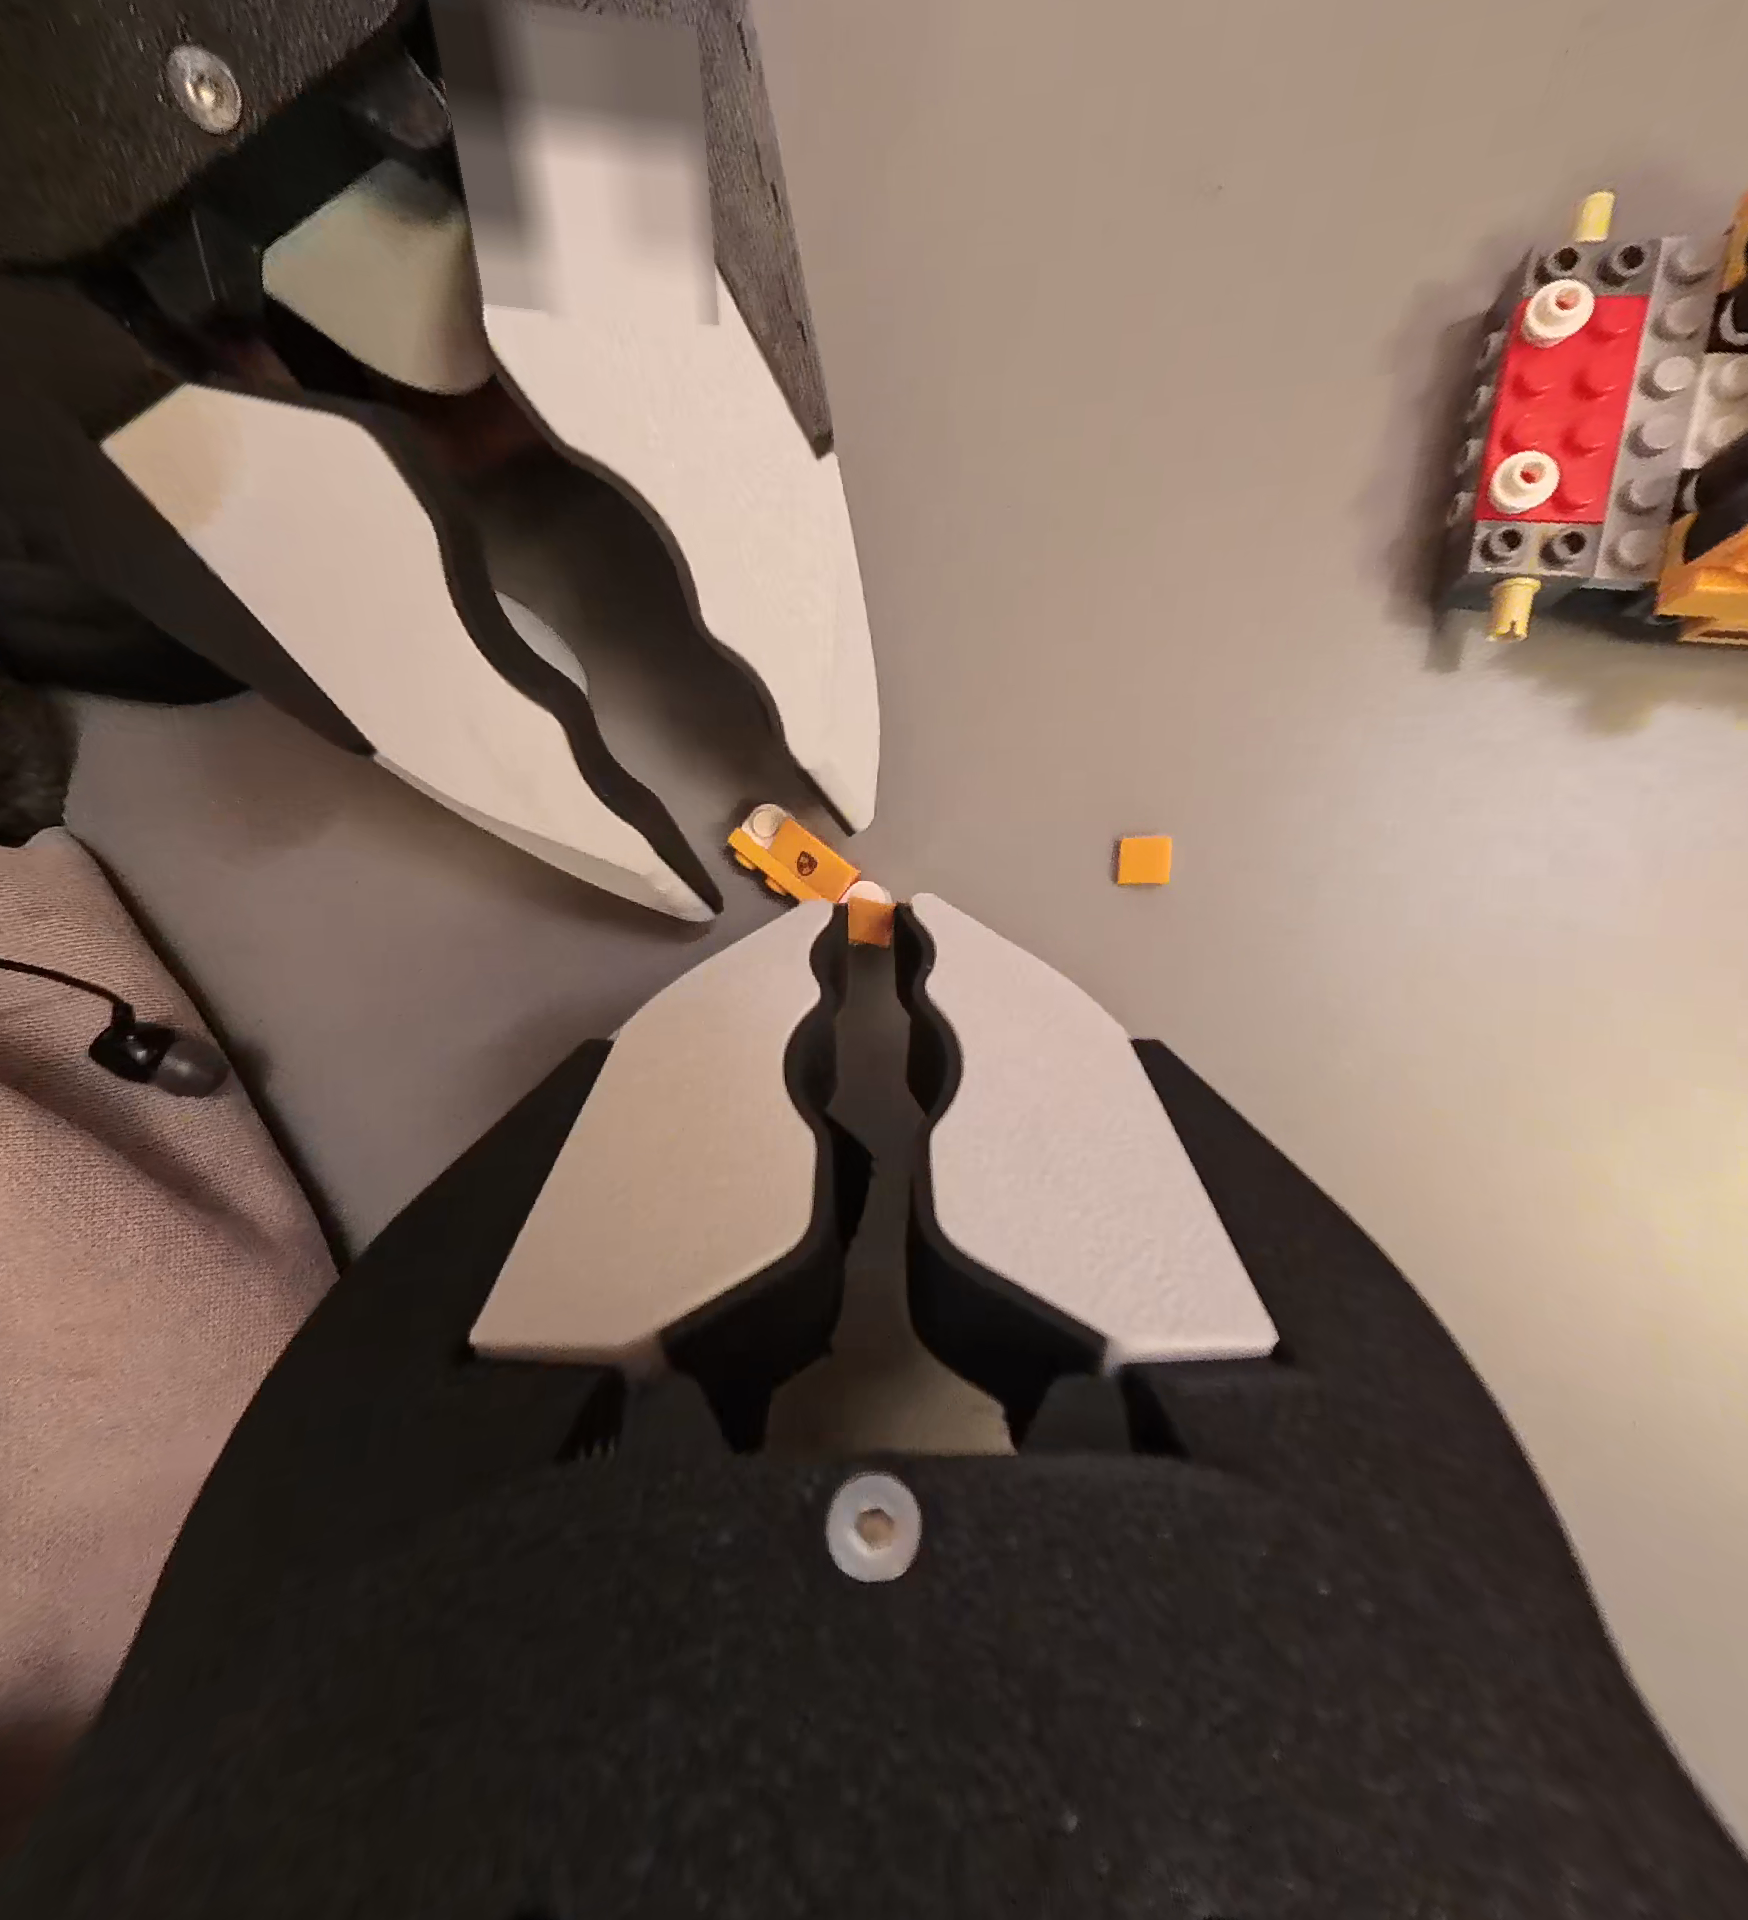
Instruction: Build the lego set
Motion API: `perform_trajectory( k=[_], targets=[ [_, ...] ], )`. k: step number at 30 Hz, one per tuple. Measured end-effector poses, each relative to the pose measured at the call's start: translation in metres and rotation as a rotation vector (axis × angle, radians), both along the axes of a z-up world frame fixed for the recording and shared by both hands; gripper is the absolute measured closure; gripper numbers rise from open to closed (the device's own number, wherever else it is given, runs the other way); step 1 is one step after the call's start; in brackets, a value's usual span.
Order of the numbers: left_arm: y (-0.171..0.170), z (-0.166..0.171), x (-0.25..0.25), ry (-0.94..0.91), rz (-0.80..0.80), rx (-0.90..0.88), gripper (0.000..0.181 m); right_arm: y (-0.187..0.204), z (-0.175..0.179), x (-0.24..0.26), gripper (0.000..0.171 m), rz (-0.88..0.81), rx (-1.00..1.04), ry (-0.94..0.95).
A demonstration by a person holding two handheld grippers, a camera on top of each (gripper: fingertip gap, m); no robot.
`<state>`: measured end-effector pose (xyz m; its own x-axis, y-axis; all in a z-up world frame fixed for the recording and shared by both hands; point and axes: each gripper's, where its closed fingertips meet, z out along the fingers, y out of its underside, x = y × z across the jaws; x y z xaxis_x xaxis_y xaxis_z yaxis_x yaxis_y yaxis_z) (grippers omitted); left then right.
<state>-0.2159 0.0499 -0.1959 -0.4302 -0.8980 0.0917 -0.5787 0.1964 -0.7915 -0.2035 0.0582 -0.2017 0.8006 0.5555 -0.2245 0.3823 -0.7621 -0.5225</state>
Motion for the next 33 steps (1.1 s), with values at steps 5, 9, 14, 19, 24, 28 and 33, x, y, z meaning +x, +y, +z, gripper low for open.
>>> perform_trajectory(
  k=[5,9,14,19,24,28,33],
  targets=[
    [0.000,-0.003,0.000,0.014,0.002,0.011,0.156,0.000,-0.001,0.000,0.161,0.000,-0.007,0.006],
    [0.000,-0.004,0.001,0.017,0.001,0.013,0.157,-0.001,-0.001,-0.002,0.155,0.006,-0.012,0.022],
    [0.001,-0.005,0.002,0.019,0.002,0.008,0.158,-0.001,0.001,-0.003,0.150,0.039,0.017,0.026],
    [0.003,-0.006,0.002,0.023,0.002,0.021,0.161,-0.006,0.010,0.010,0.149,0.247,0.121,-0.097],
    [0.005,-0.009,0.004,0.018,-0.002,0.092,0.163,-0.009,0.004,0.019,0.155,0.314,0.137,-0.176],
    [0.009,-0.011,0.006,0.016,0.005,0.117,0.164,-0.006,-0.003,0.016,0.155,0.324,0.128,-0.177],
    [0.016,-0.009,0.008,0.005,0.027,0.120,0.164,-0.006,-0.008,0.015,0.162,0.345,0.092,-0.177]
  ],
)
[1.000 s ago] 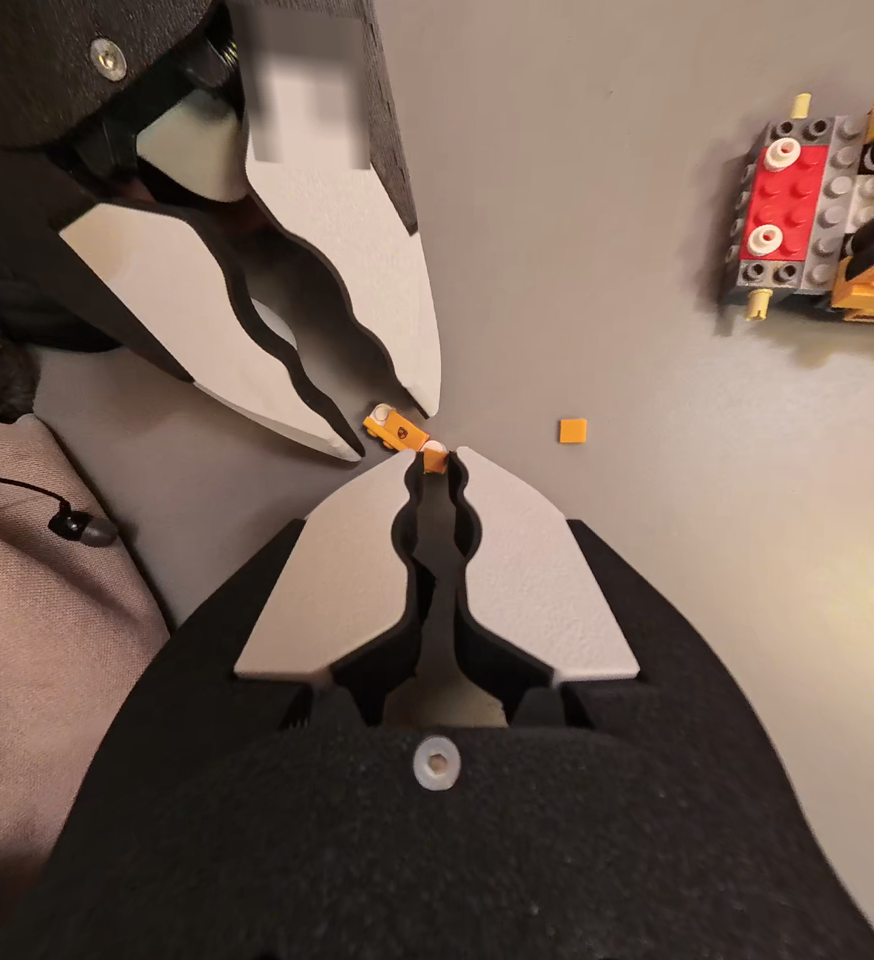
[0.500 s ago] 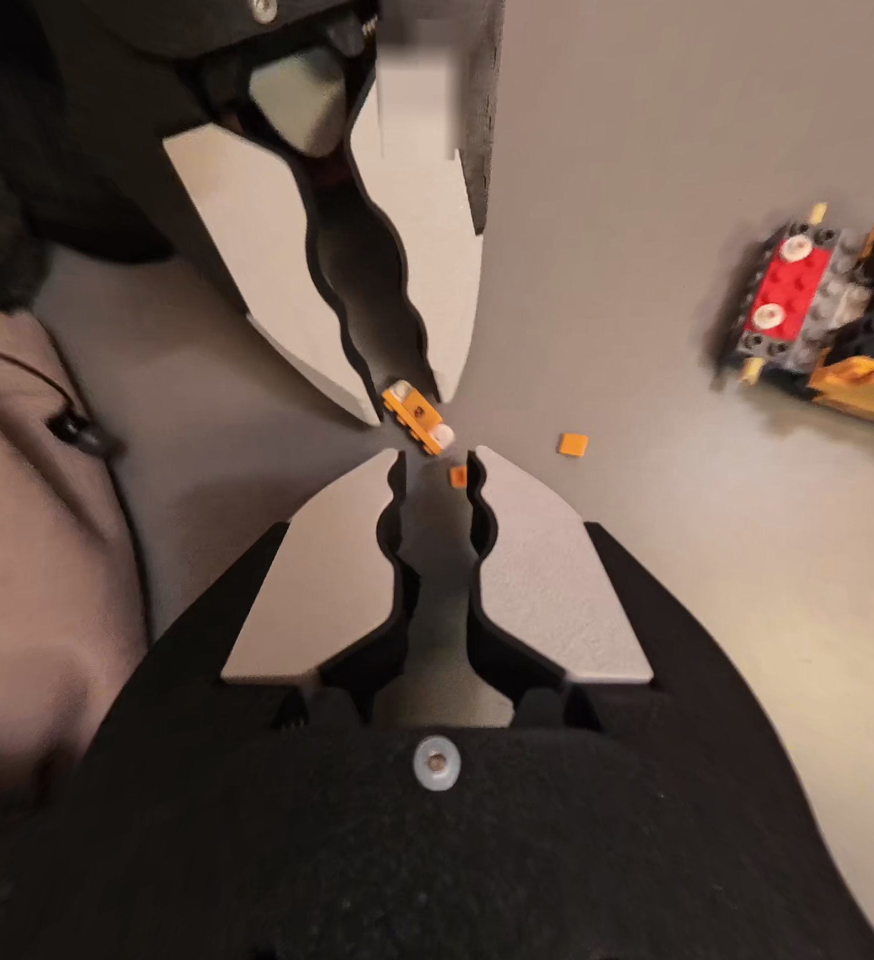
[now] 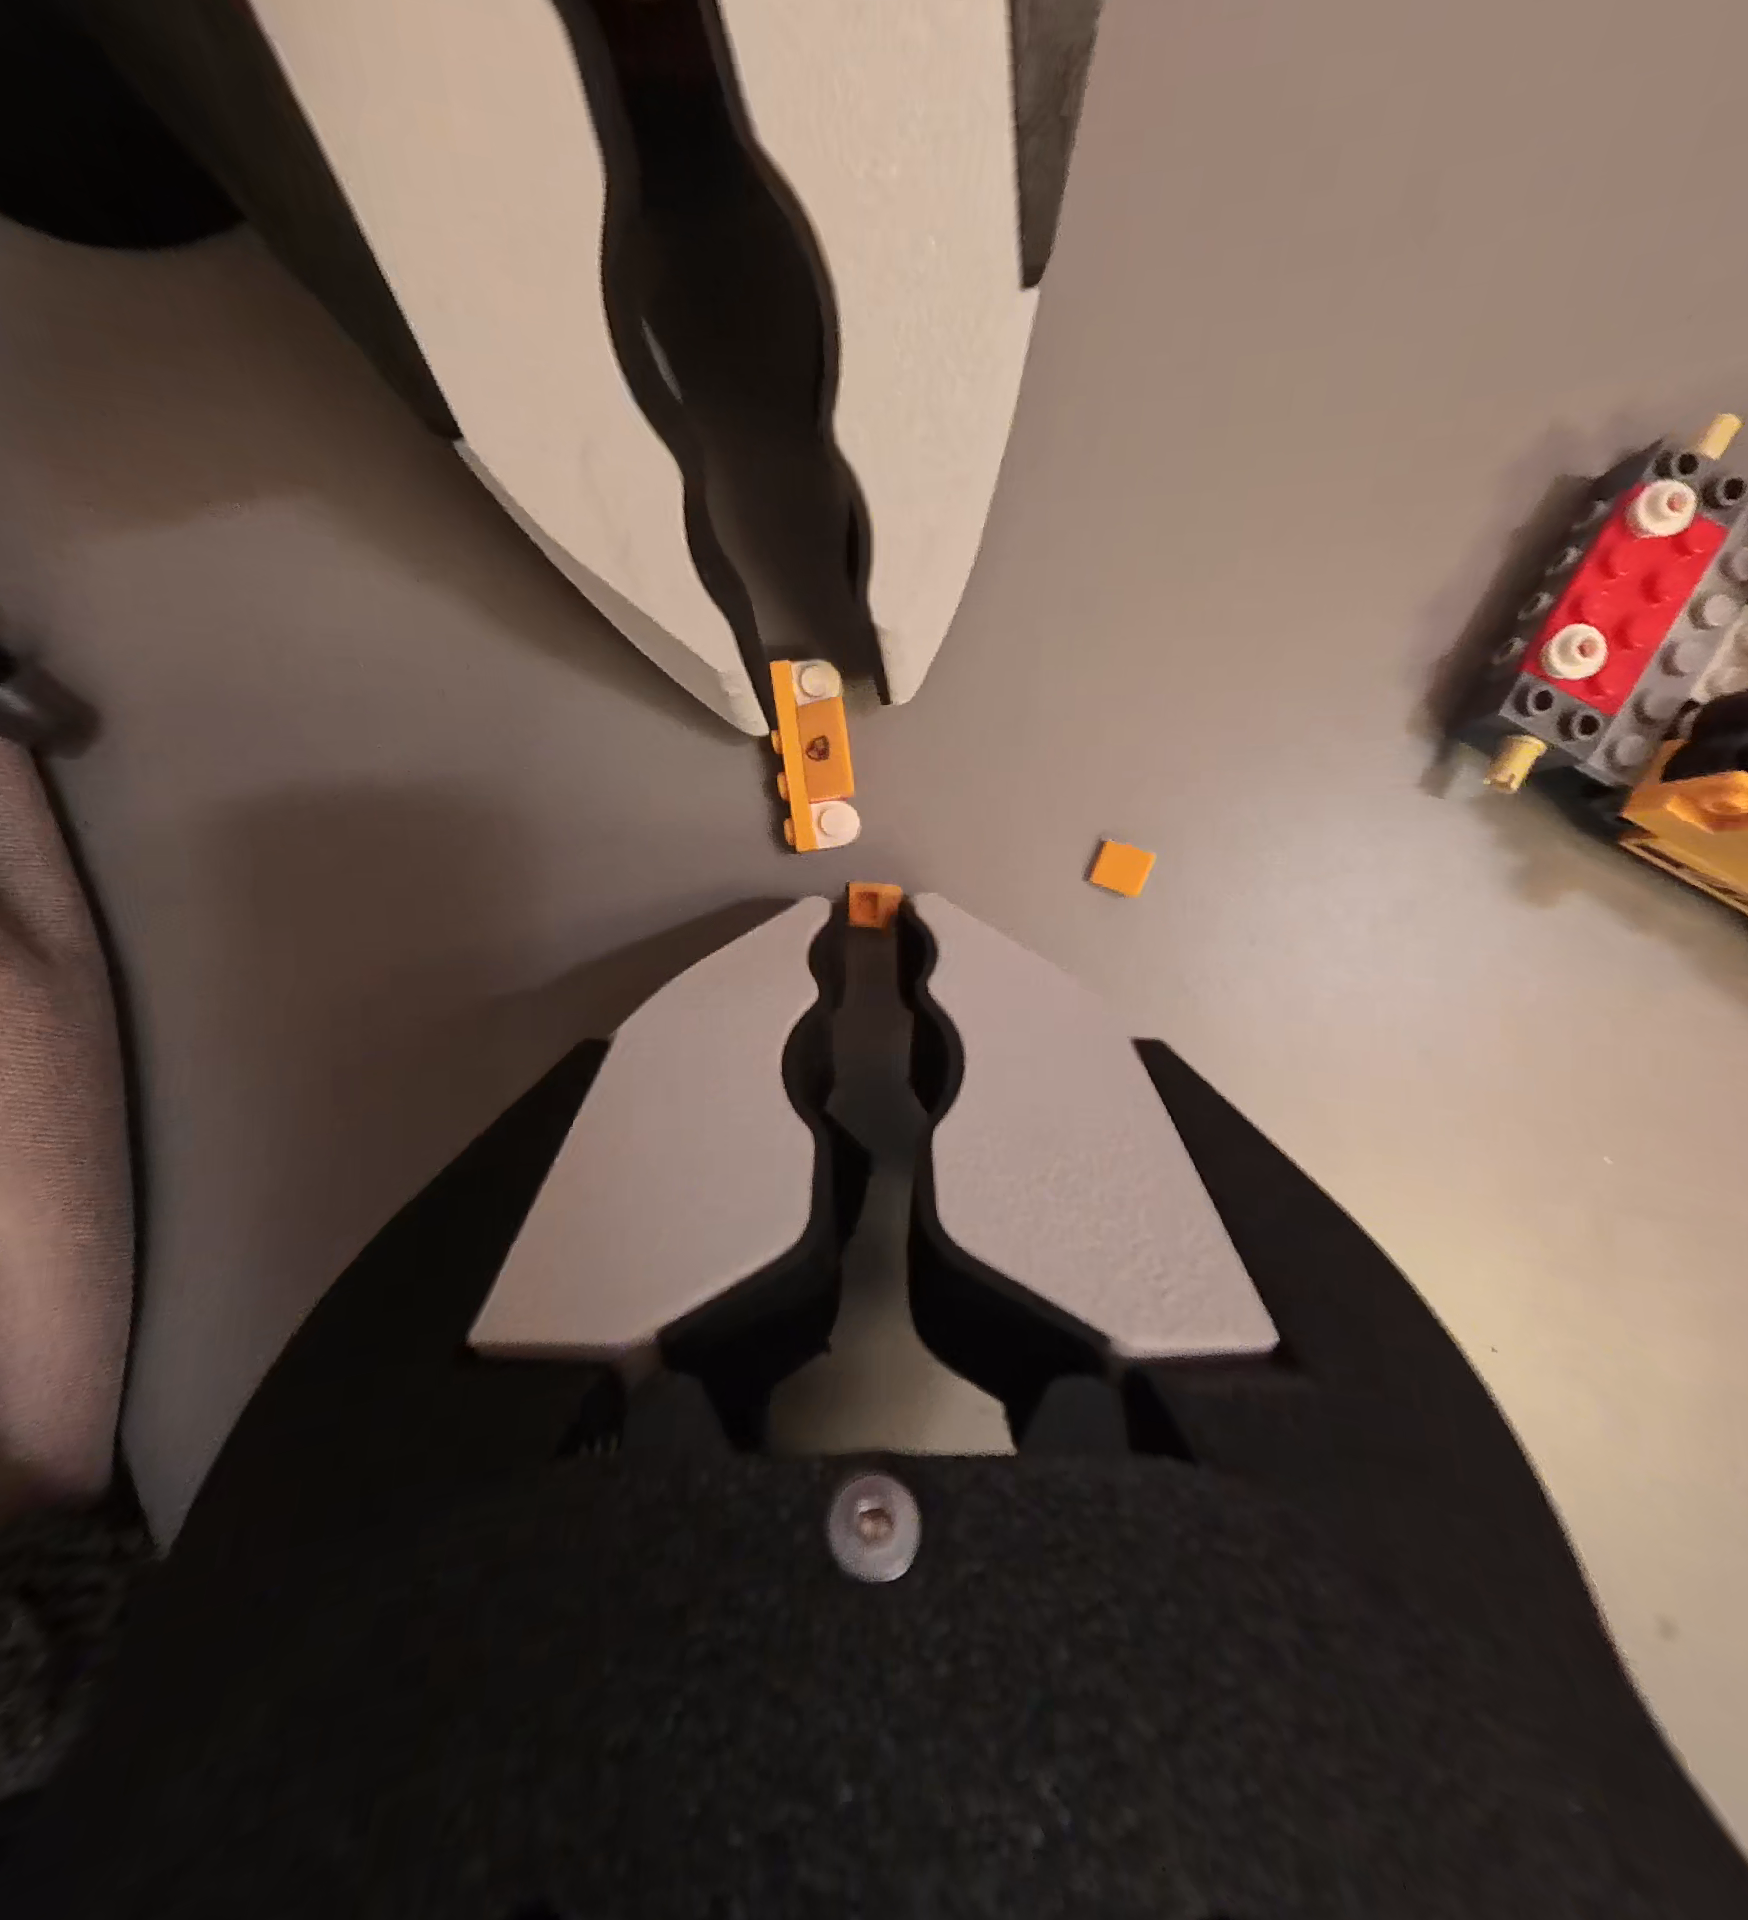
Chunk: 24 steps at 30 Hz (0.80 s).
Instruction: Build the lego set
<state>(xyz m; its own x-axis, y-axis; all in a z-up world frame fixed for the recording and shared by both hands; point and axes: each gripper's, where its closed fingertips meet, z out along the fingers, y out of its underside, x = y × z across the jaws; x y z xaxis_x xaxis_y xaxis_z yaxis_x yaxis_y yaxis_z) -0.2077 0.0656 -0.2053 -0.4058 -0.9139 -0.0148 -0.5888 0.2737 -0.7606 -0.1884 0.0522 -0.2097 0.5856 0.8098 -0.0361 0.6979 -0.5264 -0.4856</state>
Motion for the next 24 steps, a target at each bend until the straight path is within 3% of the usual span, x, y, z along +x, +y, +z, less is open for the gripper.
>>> perform_trajectory(
  k=[4,8,11,14,24],
  targets=[
    [0.002,0.010,0.002,-0.026,0.013,-0.127,0.163,0.002,0.004,0.001,0.164,0.016,0.063,0.014],
    [-0.001,0.036,0.007,-0.161,-0.015,-0.207,0.161,-0.002,0.039,-0.017,0.164,-0.019,0.067,0.327],
    [-0.008,0.054,0.007,-0.298,-0.081,-0.102,0.161,-0.005,0.068,-0.025,0.164,-0.095,-0.047,0.640],
    [-0.018,0.068,0.005,-0.415,-0.138,0.023,0.163,-0.012,0.084,-0.030,0.164,-0.108,-0.167,0.819],
    [-0.033,0.081,0.001,-0.568,-0.219,0.266,0.176,-0.023,0.088,-0.038,0.164,-0.128,-0.415,0.972]
  ],
)
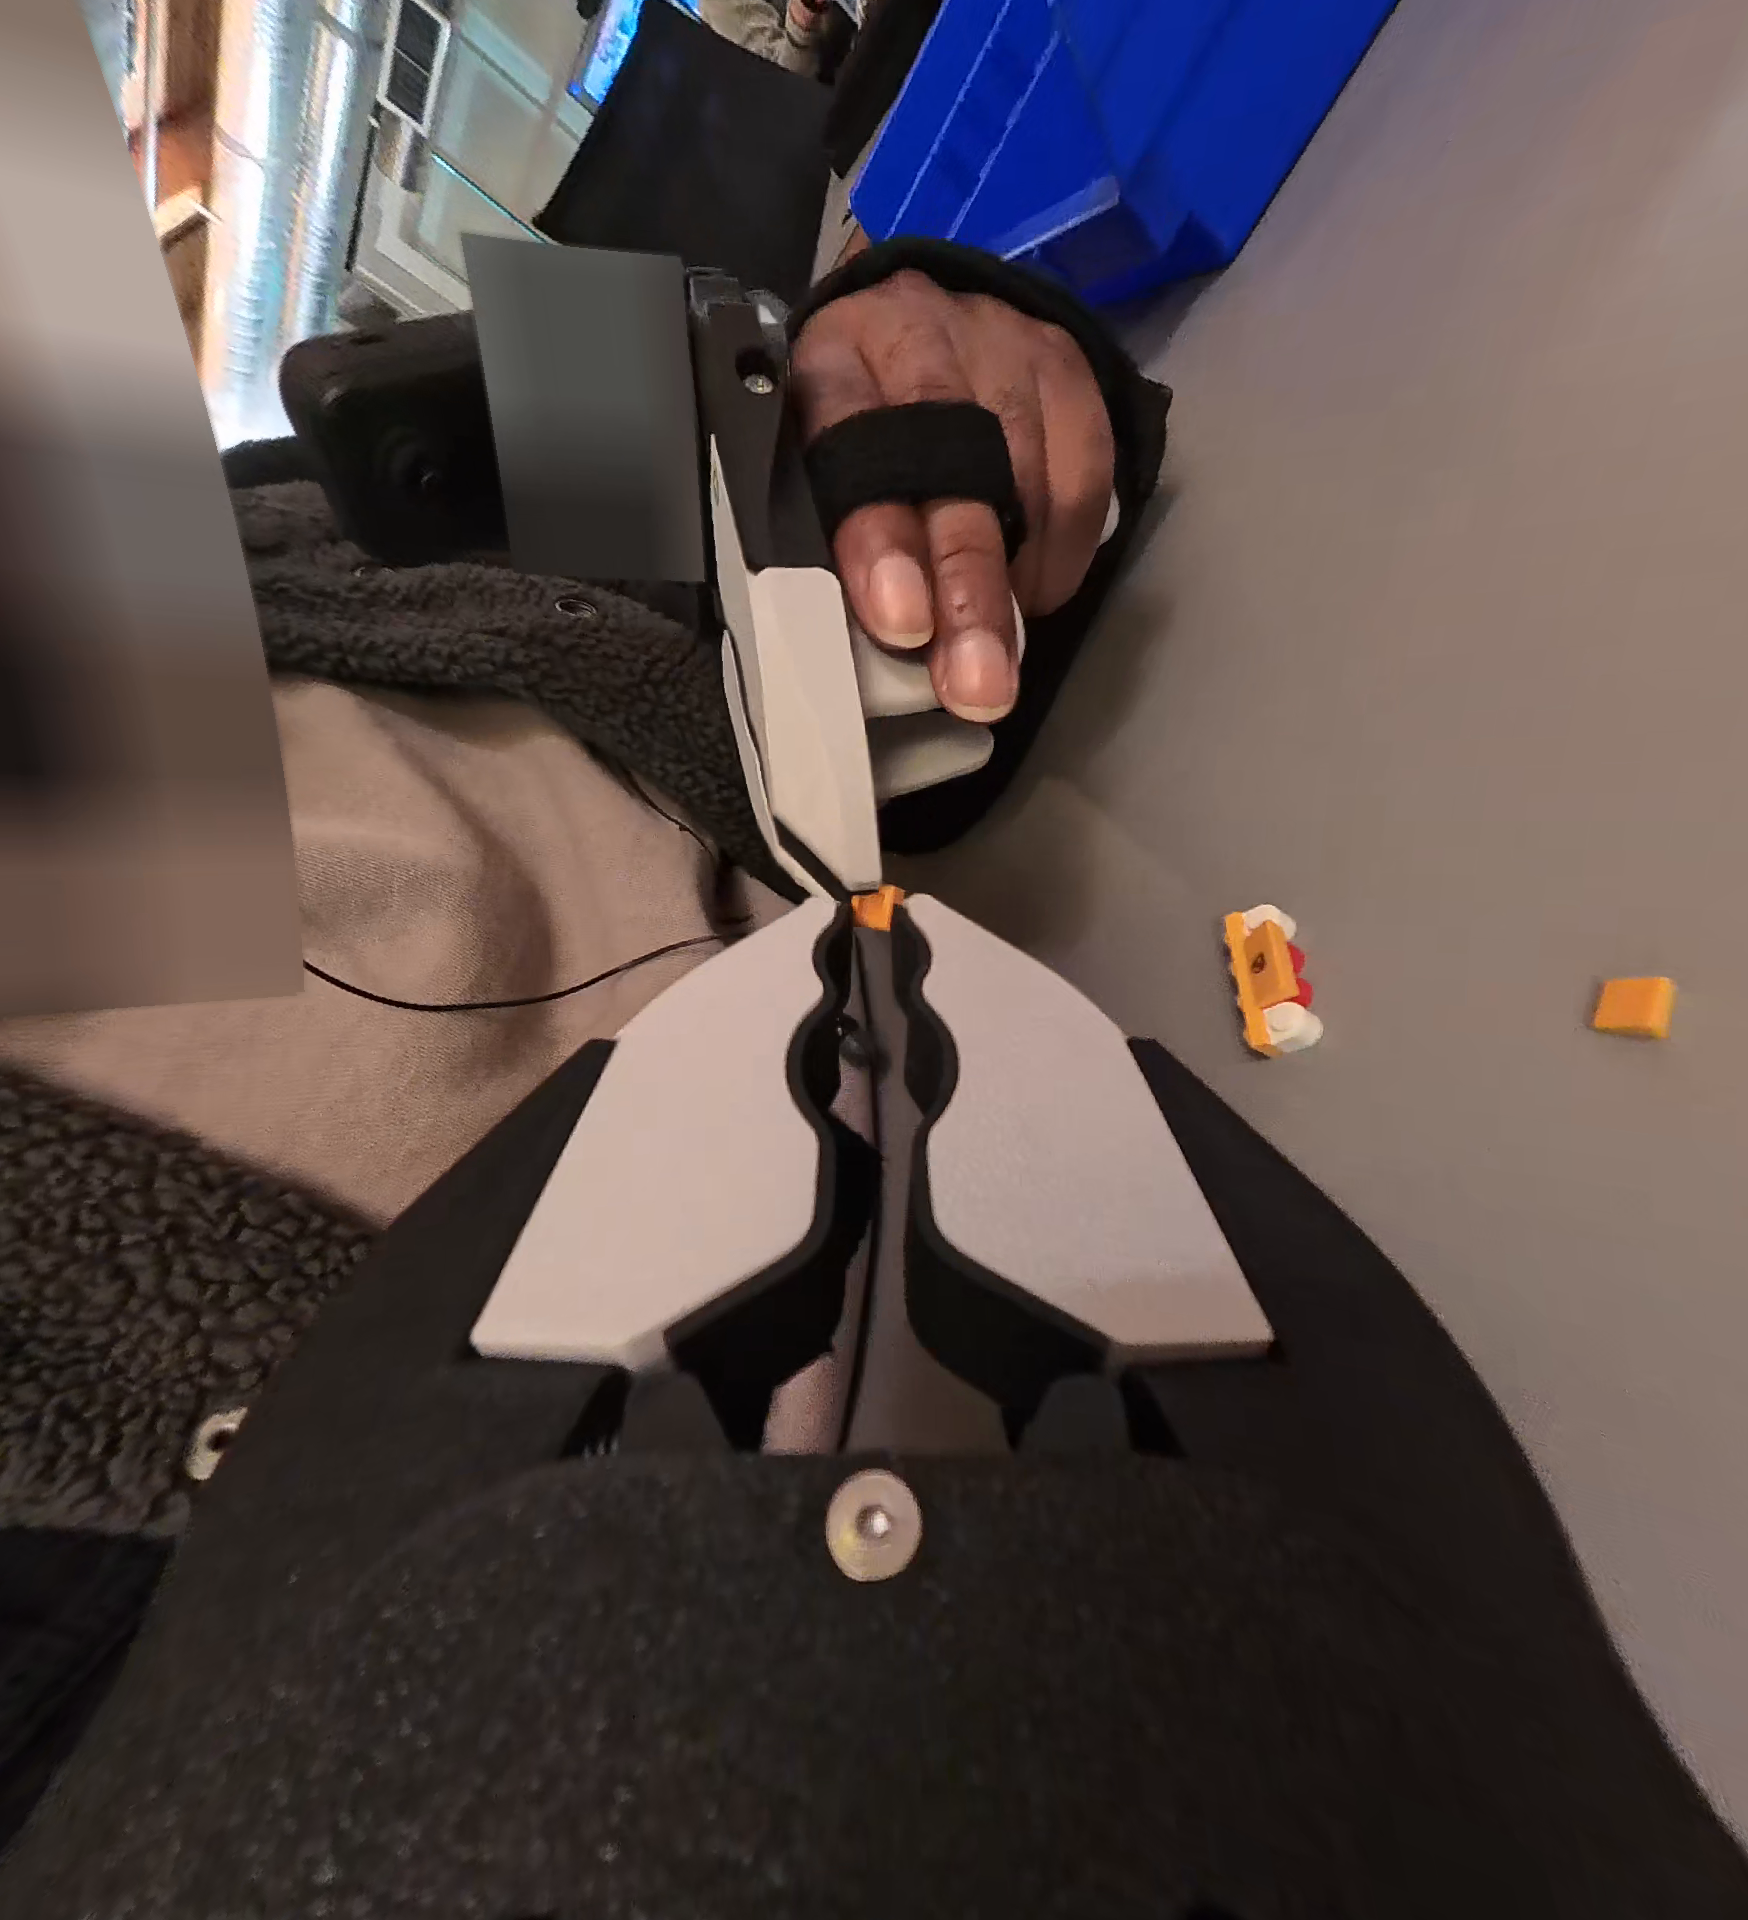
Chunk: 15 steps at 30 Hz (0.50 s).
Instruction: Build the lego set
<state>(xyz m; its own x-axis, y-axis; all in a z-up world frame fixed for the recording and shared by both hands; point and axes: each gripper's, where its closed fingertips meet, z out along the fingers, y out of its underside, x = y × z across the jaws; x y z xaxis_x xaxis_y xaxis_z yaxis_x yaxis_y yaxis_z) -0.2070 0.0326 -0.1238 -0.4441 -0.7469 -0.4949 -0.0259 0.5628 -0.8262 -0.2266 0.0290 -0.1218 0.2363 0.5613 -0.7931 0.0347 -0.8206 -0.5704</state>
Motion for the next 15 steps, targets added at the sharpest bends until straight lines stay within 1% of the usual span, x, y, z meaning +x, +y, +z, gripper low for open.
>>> perform_trajectory(
  k=[3,5,7,9,11,12,13,15],
  targets=[
    [0.001,0.000,0.000,0.036,0.004,-0.071,0.177,0.002,0.001,0.001,0.164,-0.018,-0.013,0.022],
    [0.006,0.003,0.001,0.077,0.021,-0.188,0.178,0.008,0.005,0.004,0.164,-0.064,0.003,0.045],
    [0.014,0.007,0.003,0.158,0.034,-0.417,0.178,0.018,0.013,0.010,0.163,-0.133,0.086,0.043],
    [0.020,0.015,0.003,0.256,-0.001,-0.736,0.178,0.025,0.022,0.016,0.162,-0.191,0.239,-0.006],
    [0.028,0.024,0.001,0.336,-0.057,-1.050,0.178,0.027,0.027,0.019,0.161,-0.219,0.444,-0.136],
    [0.033,0.026,0.001,0.362,-0.076,-1.177,0.179,0.027,0.027,0.019,0.160,-0.222,0.539,-0.215],
    [0.036,0.028,0.001,0.389,-0.101,-1.276,0.179,0.027,0.027,0.018,0.159,-0.228,0.622,-0.289],
    [0.038,0.029,0.000,0.430,-0.139,-1.405,0.179,0.030,0.025,0.017,0.158,-0.246,0.755,-0.423]
  ],
)
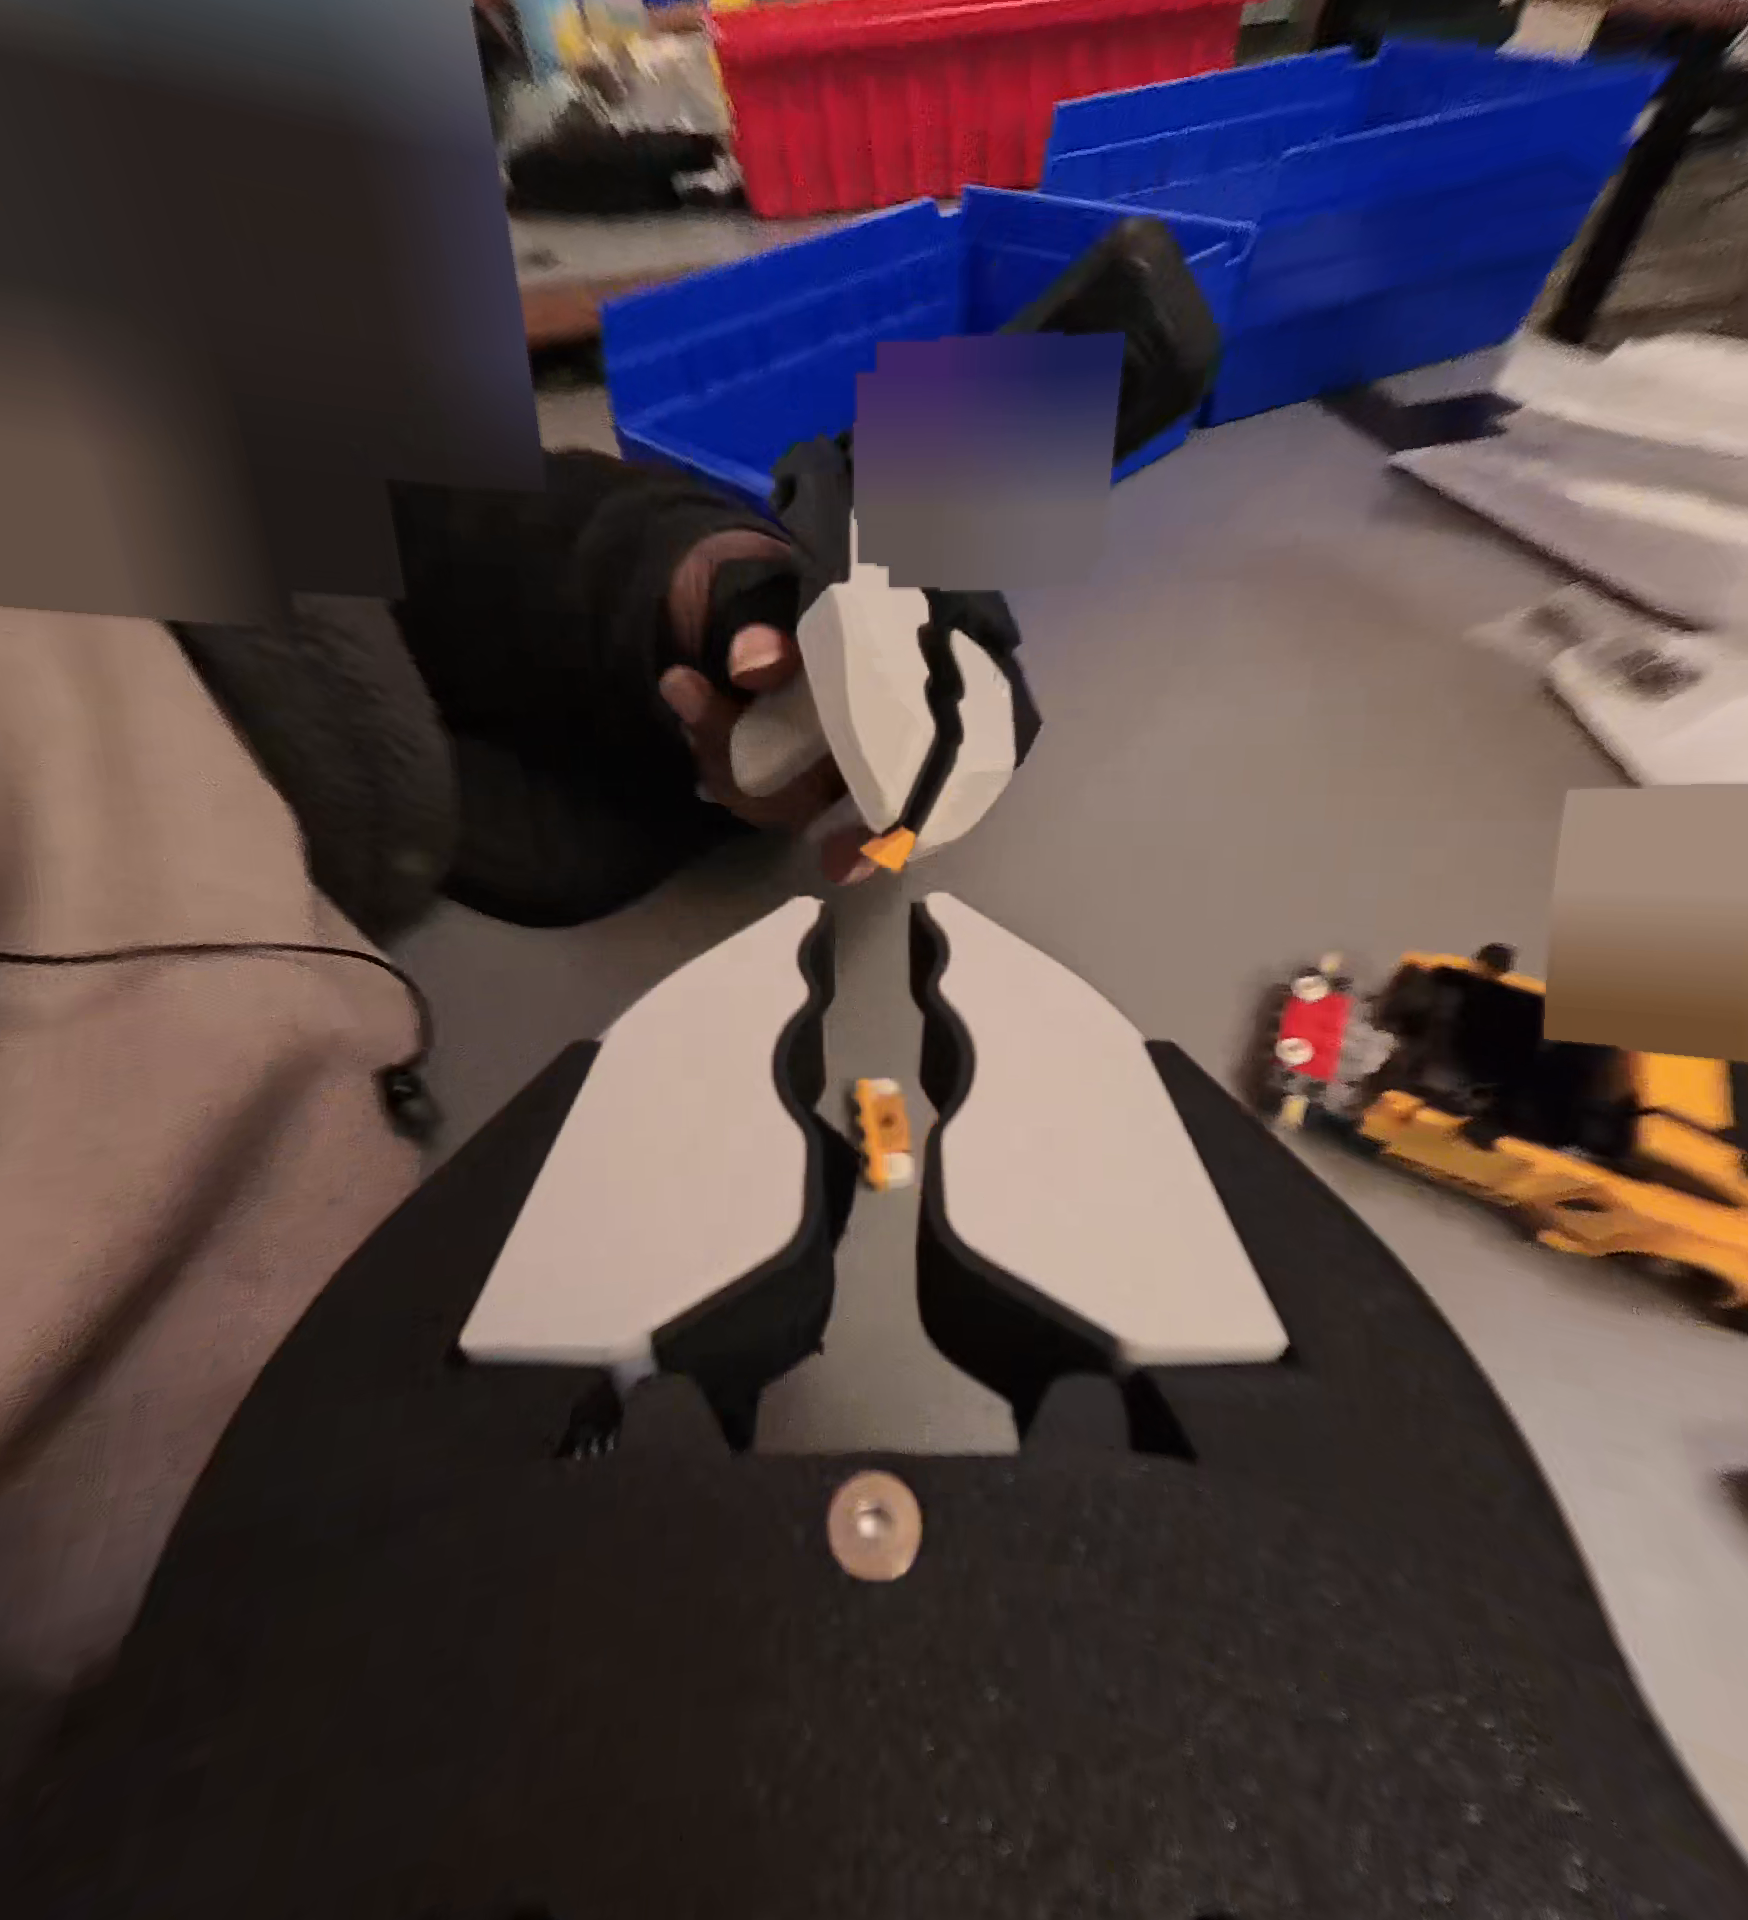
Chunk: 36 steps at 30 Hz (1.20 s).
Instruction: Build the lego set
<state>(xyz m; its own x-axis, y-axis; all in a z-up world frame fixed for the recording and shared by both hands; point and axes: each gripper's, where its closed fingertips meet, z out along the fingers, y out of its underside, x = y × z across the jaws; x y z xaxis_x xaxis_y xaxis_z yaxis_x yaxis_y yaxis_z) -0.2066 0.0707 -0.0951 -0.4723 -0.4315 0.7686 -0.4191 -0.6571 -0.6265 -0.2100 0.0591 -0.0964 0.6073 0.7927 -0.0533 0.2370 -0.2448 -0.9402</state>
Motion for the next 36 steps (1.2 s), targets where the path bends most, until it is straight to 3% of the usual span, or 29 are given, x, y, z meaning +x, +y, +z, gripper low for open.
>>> perform_trajectory(
  k=[7,17,24,31,36],
  targets=[
    [0.002,-0.003,0.002,0.075,-0.009,-0.175,0.179,0.014,-0.007,-0.006,0.157,-0.108,0.218,-0.311],
    [0.012,-0.008,0.004,0.101,0.094,-0.217,0.179,0.027,-0.013,0.000,0.162,-0.353,0.231,-0.291],
    [0.013,-0.009,0.003,0.100,0.115,-0.208,0.178,0.028,-0.013,0.001,0.166,-0.360,0.244,-0.327],
    [0.011,-0.010,0.002,0.102,0.119,-0.182,0.178,0.026,-0.016,0.004,0.171,-0.213,0.197,-0.390],
    [0.020,-0.006,0.001,0.083,0.162,-0.221,0.178,0.035,-0.013,0.000,0.155,-0.266,0.211,-0.377]
  ],
)
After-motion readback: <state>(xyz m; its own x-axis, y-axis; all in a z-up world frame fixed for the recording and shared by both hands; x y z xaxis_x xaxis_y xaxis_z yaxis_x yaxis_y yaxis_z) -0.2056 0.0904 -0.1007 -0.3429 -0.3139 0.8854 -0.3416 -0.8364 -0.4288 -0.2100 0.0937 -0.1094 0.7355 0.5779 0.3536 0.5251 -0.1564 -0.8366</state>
